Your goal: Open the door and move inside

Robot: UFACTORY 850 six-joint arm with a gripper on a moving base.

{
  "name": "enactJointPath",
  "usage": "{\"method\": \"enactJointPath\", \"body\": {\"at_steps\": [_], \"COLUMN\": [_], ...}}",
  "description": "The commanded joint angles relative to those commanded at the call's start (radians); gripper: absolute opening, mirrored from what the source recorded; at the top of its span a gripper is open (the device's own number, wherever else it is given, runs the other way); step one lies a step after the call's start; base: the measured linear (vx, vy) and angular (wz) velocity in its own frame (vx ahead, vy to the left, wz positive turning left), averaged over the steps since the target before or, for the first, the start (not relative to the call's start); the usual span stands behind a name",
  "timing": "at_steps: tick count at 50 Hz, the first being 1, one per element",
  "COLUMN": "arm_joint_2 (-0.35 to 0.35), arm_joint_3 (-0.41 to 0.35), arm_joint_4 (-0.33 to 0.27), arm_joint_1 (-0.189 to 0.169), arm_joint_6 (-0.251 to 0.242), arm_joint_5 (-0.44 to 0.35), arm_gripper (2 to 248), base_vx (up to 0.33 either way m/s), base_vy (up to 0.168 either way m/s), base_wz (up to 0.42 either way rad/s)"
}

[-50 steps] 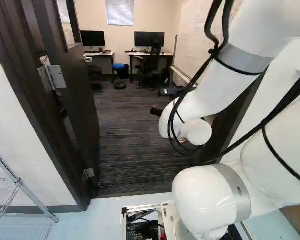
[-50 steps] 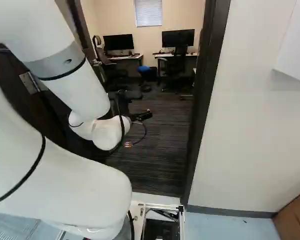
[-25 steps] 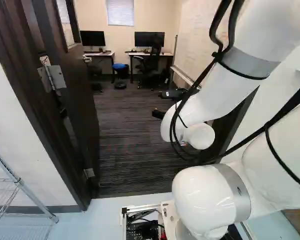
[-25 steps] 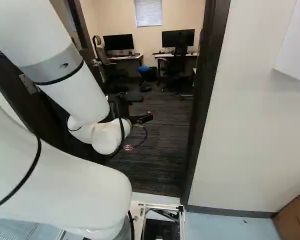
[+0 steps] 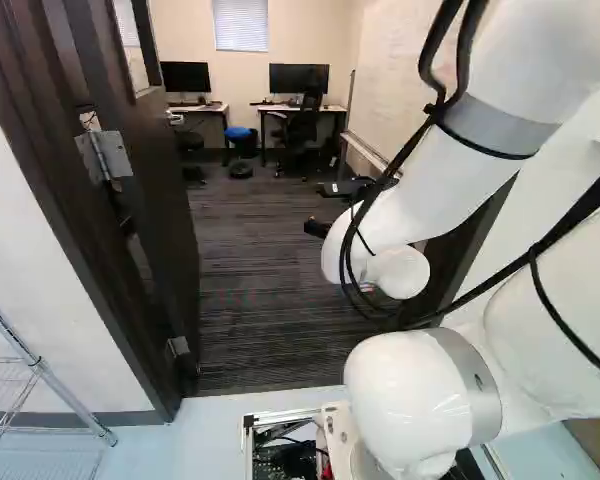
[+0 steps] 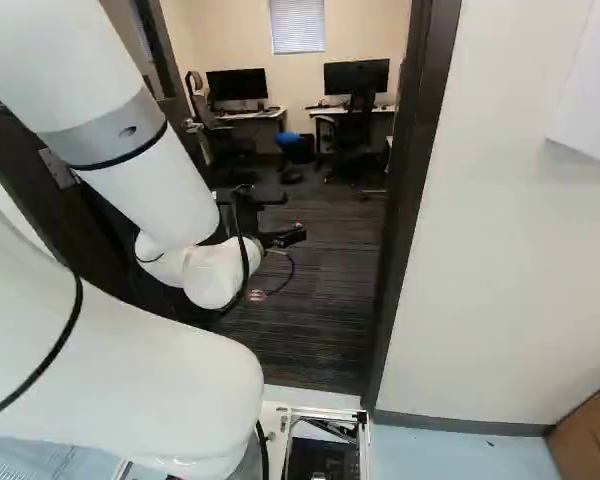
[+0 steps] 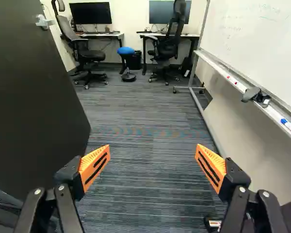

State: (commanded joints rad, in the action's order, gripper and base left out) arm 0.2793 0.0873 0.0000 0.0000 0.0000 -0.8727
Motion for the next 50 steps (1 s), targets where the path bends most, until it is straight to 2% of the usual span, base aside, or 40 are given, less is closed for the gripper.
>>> {"method": "enactJointPath", "body": {"at_steps": [50], "arm_joint_2": [0.0], "arm_joint_3": [0.0], "arm_joint_4": [0.0], "arm_joint_1": [0.0], "arm_joint_6": [0.0], "arm_joint_5": [0.0], "arm_gripper": [247], "base_vx": [0.098], "base_vy": [0.029], "base_wz": [-0.008]}}
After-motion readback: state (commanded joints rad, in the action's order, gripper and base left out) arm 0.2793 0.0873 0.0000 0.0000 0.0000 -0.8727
